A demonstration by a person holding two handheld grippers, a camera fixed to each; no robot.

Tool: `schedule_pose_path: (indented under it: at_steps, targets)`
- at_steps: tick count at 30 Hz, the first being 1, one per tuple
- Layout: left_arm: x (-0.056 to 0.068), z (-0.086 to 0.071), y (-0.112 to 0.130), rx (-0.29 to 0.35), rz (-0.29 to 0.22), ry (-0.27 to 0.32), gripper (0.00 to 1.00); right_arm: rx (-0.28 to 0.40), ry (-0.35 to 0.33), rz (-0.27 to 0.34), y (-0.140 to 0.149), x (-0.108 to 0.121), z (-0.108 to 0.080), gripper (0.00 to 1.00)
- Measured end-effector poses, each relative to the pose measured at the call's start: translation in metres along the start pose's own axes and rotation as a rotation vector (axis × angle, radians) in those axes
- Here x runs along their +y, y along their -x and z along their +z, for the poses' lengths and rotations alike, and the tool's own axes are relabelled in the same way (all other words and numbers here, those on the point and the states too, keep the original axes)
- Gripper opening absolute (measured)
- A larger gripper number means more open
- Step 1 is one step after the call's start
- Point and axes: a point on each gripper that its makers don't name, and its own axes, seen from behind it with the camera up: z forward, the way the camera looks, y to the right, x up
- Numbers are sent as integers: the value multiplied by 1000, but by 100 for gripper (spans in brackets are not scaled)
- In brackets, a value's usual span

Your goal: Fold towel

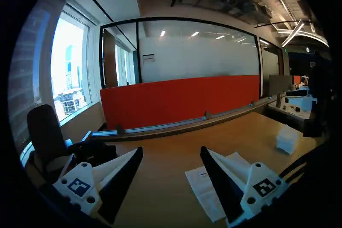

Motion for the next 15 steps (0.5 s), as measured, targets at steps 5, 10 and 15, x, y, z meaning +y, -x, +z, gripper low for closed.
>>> schedule_pose_path:
  at_steps: [5, 10, 15]
  targets:
    - [14, 3, 9, -36, 12, 71, 100, -62, -88, -31, 13, -17, 1, 100]
    - [29, 6, 22, -75, 19, 145, 100, -116, -155, -53, 23, -30, 2, 100]
    - [41, 8, 35, -111, 36, 200, 100, -161, -201, -73, 35, -38, 2, 100]
